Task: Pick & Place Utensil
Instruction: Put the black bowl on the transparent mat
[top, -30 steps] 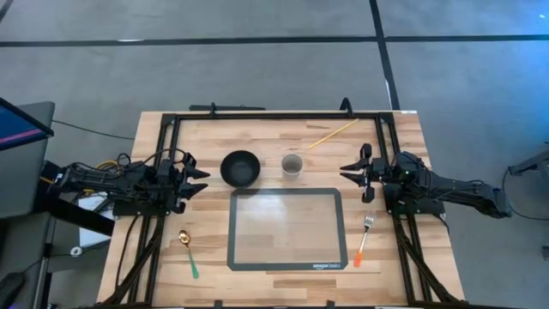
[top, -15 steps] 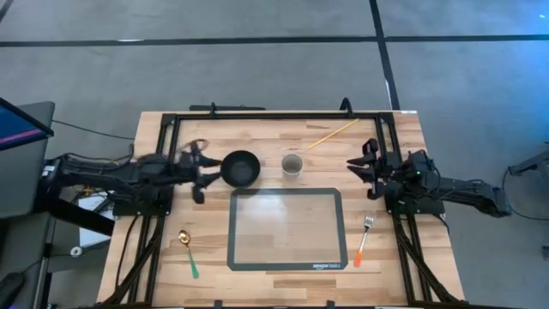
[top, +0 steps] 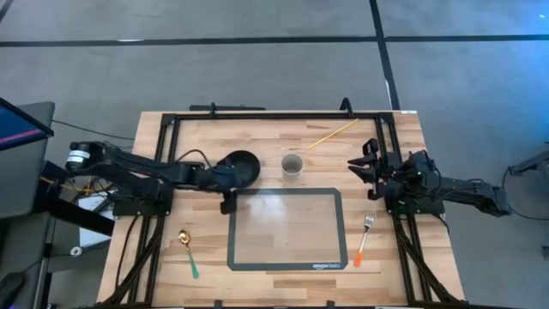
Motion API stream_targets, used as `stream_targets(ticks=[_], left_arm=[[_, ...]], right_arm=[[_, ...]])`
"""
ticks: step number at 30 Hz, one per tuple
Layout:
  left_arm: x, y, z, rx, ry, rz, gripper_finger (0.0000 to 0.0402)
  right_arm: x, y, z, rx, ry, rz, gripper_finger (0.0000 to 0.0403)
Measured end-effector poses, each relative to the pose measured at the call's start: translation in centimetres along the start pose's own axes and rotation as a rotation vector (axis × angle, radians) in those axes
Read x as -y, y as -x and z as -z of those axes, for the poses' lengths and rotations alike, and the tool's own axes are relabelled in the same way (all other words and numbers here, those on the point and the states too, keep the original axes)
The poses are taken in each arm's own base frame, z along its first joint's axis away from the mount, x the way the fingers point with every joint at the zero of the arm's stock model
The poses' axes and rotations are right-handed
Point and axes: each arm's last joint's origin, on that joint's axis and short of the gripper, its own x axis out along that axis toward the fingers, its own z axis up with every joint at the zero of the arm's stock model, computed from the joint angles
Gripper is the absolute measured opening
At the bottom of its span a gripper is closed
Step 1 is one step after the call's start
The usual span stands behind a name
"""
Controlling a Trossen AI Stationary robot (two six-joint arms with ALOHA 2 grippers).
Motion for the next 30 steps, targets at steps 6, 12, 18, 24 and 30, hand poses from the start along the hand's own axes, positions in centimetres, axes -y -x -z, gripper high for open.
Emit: stream_targets(ticks=[6,12,18,24,30], left_arm=[[-0.1,-0.4,0.2,-0.016,-0.004,-0.043,0.0159],[-1.0,-0.5,0.2,-0.030,0.022,-0.092,0.0159],[-1.1,-0.6,0.3,-0.039,0.035,0.003,0.0157],[-1.2,-0.7,0.3,-0.042,0.031,0.006,0.0117],[-2.1,-0.8,0.4,-0.049,0.007,-0.035,0.0051]], right_arm=[[0.2,0.0,0.0,0.002,0.002,0.035,0.0074],[0.2,0.0,0.0,0.002,0.002,0.035,0.0074],[0.2,0.0,0.0,0.002,0.002,0.037,0.0074],[0.2,0.0,0.0,0.003,0.002,0.048,0.0074],[0.1,0.0,0.0,0.003,-0.003,0.039,0.0085]])
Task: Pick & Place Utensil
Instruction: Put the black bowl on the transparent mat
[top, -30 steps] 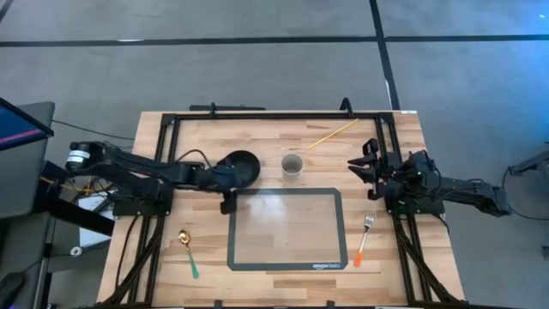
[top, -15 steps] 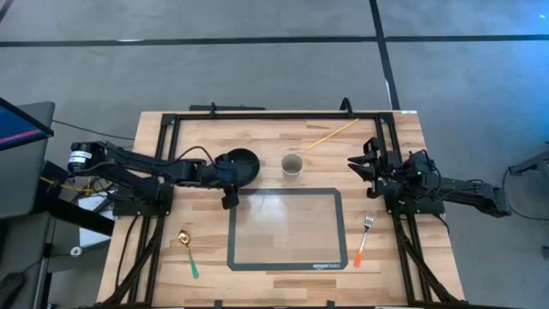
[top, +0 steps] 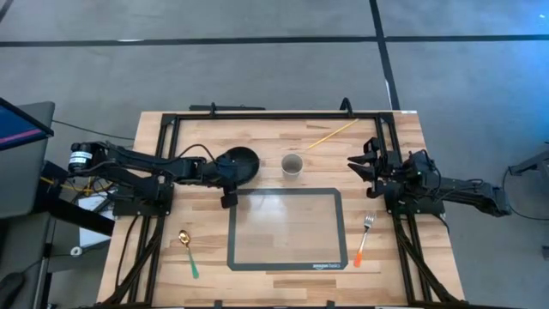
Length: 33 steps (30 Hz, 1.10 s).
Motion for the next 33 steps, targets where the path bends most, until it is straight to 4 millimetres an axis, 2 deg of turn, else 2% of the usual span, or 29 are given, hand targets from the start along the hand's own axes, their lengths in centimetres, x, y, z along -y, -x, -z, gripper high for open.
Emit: stream_targets(ticks=[3,7,13,18,21,29,33], left_arm=[[0.0,0.0,-0.1,0.009,-0.030,-0.005,0.0012],[1.2,0.6,-0.8,0.039,-0.086,0.031,0.0011],[5.7,3.4,-4.4,0.202,-0.208,0.158,0.0009],[8.6,5.0,-5.2,0.289,-0.279,0.228,0.0009],[10.0,4.4,-5.2,0.311,-0.297,0.257,0.0009],[14.4,0.7,-4.7,0.364,-0.352,0.458,0.0009],[16.9,-0.1,-5.4,0.383,-0.401,0.503,0.0009]], right_arm=[[-0.1,0.0,0.0,-0.001,-0.004,-0.012,0.0108],[-0.3,0.0,0.0,-0.001,-0.008,-0.023,0.0149],[-0.1,0.0,0.0,0.003,-0.008,0.028,0.0197],[0.0,0.0,0.0,0.008,-0.008,0.078,0.0210],[0.0,0.0,0.0,0.009,-0.006,0.080,0.0208],[0.0,0.0,0.0,0.010,-0.006,0.080,0.0193],[0.0,0.0,0.0,0.012,-0.007,0.078,0.0187]])
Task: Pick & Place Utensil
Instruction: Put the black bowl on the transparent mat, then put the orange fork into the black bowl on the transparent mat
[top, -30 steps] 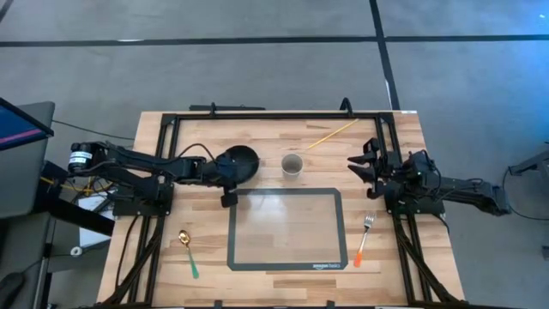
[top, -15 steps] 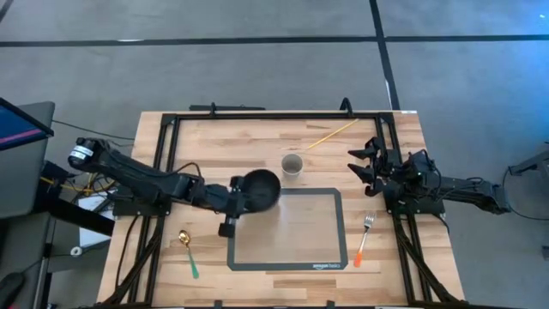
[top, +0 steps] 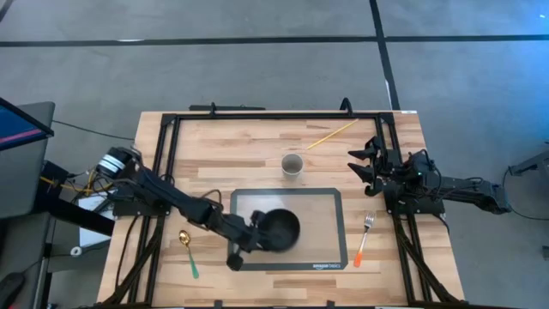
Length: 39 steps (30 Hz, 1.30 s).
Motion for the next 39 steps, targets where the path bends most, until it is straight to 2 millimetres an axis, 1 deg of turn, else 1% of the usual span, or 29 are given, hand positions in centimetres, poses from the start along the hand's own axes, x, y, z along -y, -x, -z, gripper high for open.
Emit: stream_targets(ticks=[2,4,7,10,14,17,19,24,27,30,34,39], left_arm=[[0.4,-1.0,0.0,-0.014,-0.011,0.011,0.0009],[0.6,-2.0,0.5,-0.041,-0.013,0.016,0.0011],[0.6,-2.5,1.1,-0.066,-0.009,0.017,0.0019],[0.5,-2.5,1.1,-0.067,0.000,0.013,0.0029],[0.4,-2.1,0.6,-0.048,-0.009,0.005,0.0045],[0.3,-1.8,0.3,-0.034,-0.009,0.004,0.0066],[0.2,-1.3,-0.3,-0.009,-0.008,0.001,0.0082],[-0.1,0.7,-2.3,0.074,-0.002,-0.012,0.0128],[-0.4,2.6,-3.8,0.144,0.001,-0.024,0.0154],[-0.8,4.9,-5.4,0.217,0.009,-0.081,0.0172],[-1.4,8.3,-6.8,0.274,0.029,-0.191,0.0181],[-2.2,11.9,-7.1,0.249,0.051,-0.283,0.0176]], right_arm=[[0.0,0.0,-0.1,0.012,0.000,-0.003,0.0184],[0.0,0.0,-0.4,0.041,-0.011,-0.006,0.0182],[-0.1,0.0,-0.7,0.076,-0.041,-0.012,0.0178],[-0.1,0.1,-1.0,0.103,-0.045,-0.019,0.0176],[-0.2,0.1,-1.0,0.097,-0.044,-0.040,0.0174],[-0.3,0.1,-1.0,0.094,-0.043,-0.068,0.0175],[-0.3,0.1,-1.0,0.094,-0.043,-0.070,0.0178],[-0.3,0.1,-1.0,0.095,-0.044,-0.070,0.0184],[-0.3,0.1,-1.1,0.108,-0.047,-0.078,0.0185],[-0.5,0.1,-1.2,0.116,-0.052,-0.095,0.0184],[-0.7,0.1,-1.3,0.134,-0.058,-0.117,0.0180],[-1.0,0.2,-1.6,0.156,-0.064,-0.142,0.0178]])
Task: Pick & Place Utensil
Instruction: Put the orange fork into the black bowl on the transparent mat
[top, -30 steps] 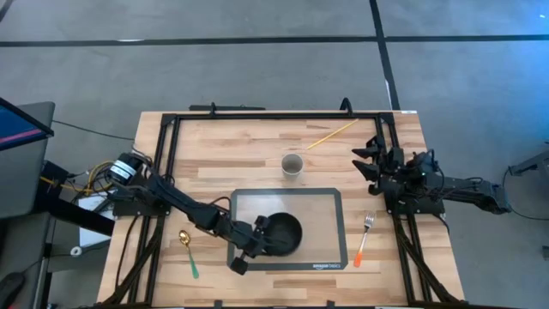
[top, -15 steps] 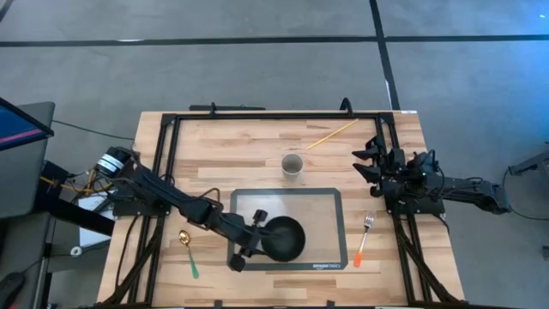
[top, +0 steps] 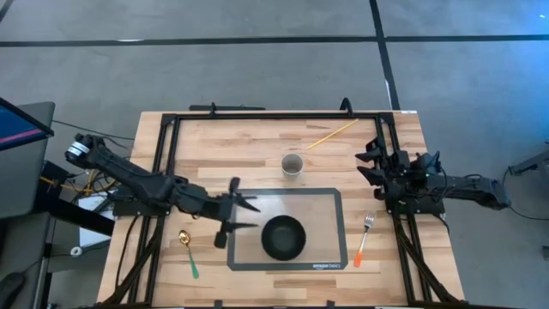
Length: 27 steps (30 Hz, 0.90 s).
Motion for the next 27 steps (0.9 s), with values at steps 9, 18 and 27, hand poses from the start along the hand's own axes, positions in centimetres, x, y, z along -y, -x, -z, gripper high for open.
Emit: stream_targets(ticks=[9,18,27], left_arm=[[-1.7,1.9,0.7,-0.131,0.080,-0.130,0.0160],[-2.7,1.7,0.9,-0.148,0.083,-0.172,0.0151],[-3.8,1.9,0.9,-0.163,-0.034,-0.239,0.0151]], right_arm=[[-0.7,-0.4,-0.9,0.018,-0.030,-0.061,0.0178],[-2.0,-4.4,-1.5,-0.126,-0.088,-0.021,0.0167],[-3.8,-10.1,0.0,-0.495,-0.128,0.322,0.0172]])
